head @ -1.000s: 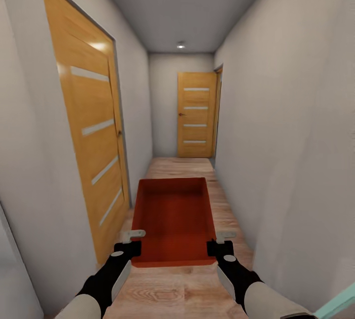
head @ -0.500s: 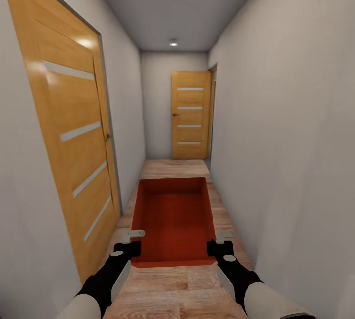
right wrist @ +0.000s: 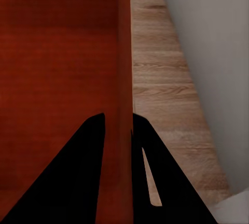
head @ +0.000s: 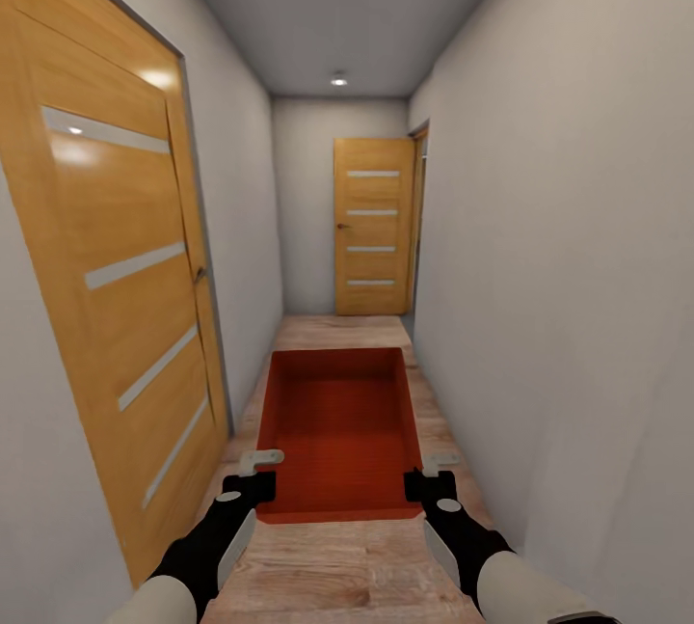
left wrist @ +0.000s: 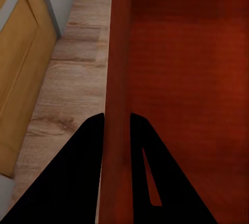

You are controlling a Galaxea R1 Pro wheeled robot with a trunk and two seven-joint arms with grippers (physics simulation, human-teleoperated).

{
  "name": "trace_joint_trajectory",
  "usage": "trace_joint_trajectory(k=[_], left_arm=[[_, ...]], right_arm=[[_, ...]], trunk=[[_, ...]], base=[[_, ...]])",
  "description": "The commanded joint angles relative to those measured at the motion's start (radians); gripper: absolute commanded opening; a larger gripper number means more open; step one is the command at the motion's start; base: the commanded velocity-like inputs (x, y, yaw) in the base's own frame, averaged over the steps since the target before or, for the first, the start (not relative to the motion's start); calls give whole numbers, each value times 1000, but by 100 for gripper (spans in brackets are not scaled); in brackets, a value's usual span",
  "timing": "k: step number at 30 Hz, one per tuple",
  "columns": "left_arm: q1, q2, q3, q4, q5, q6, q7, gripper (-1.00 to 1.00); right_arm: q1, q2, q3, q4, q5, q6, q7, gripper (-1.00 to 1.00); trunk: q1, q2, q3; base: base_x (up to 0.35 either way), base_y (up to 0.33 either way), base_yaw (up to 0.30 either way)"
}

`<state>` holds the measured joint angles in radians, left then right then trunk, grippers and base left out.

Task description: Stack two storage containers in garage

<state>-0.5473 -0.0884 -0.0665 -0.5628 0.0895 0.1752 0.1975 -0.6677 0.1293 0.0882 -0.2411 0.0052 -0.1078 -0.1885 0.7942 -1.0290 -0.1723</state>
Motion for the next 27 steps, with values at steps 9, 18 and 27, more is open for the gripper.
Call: trace_joint_trajectory(k=[9, 18, 27], left_arm=[[0, 2, 4, -5, -17, -33, 17, -100], [0, 3, 4, -5, -17, -33, 17, -100], [0, 3, 4, -5, -17, -33, 17, -100]], right_arm=[[-1, 0, -39, 2, -24, -7, -97, -100], [-1, 0, -39, 3, -25, -7, -98, -100], [-1, 0, -39, 3, -24, -7, -98, -100]], trunk=[[1, -1, -1], [1, -1, -1], [1, -1, -1]], base=[[326, 0, 0], [326, 0, 0], [326, 0, 0]])
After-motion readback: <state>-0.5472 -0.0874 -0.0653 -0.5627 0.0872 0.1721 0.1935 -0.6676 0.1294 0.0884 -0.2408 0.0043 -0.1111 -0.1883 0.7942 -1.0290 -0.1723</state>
